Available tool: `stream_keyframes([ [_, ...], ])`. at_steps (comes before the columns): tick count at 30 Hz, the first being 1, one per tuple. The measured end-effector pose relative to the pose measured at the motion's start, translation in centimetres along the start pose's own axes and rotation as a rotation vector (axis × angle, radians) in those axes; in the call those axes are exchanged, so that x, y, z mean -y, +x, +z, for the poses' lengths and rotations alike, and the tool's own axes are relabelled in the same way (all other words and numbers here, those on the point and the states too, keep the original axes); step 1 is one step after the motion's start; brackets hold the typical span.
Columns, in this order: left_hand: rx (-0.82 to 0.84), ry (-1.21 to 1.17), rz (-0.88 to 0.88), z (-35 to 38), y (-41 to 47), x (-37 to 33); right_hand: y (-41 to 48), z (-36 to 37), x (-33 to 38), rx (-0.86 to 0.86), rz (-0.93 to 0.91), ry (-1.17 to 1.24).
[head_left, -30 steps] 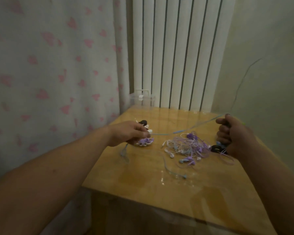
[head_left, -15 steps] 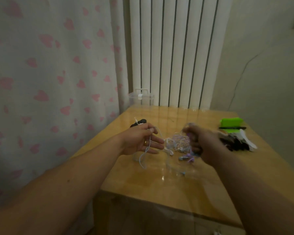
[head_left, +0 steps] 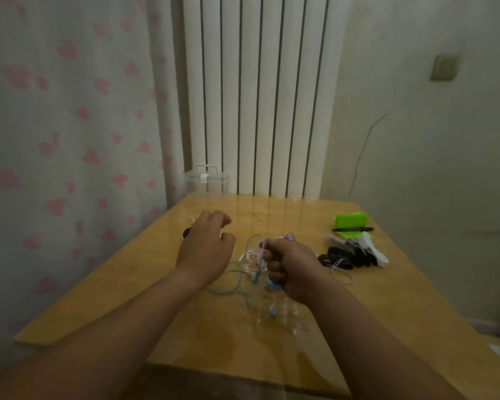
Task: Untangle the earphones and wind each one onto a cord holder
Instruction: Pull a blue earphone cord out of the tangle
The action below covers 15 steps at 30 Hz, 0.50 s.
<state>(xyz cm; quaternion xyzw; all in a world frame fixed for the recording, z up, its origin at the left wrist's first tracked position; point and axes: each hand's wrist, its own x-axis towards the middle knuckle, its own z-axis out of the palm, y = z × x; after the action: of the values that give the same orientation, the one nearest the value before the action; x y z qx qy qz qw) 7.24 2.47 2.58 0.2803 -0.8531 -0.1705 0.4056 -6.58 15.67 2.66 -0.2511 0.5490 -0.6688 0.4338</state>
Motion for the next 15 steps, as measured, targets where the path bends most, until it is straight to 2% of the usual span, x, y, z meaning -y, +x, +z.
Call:
stream_keyframes([
  [1,0.014,-0.096,0.07,-0.2,-0.1,-1.0,-0.2,-0.2,0.3,0.032,-0.005,-0.106],
  [2,0.098,-0.191,0.108,-0.3,-0.2,-1.9,-0.5,-0.3,0.4,0.079,0.0,-0.221],
  [4,0.4,-0.353,0.069,-0.7,-0.3,-3.5,-1.2,-0.2,0.7,0.179,0.001,-0.394],
  [5,0.524,-0.382,0.04,-0.9,-0.2,-3.9,-1.4,-0.2,0.9,0.212,-0.016,-0.445],
  [7,0.631,-0.317,0.044,-0.8,-0.2,-4.1,-1.7,-0.4,1.4,0.225,-0.077,-0.507],
  [10,0.611,-0.193,0.044,-0.9,-0.3,-3.3,-1.3,-1.1,1.8,0.157,-0.215,-0.71],
  [13,0.561,-0.037,0.075,-1.3,-0.3,-2.3,-0.5,-1.7,1.6,-0.062,-0.457,-1.208],
  [15,0.466,-0.002,0.098,-1.4,-0.6,-2.1,-0.5,-1.8,1.7,-0.186,-0.543,-1.288],
])
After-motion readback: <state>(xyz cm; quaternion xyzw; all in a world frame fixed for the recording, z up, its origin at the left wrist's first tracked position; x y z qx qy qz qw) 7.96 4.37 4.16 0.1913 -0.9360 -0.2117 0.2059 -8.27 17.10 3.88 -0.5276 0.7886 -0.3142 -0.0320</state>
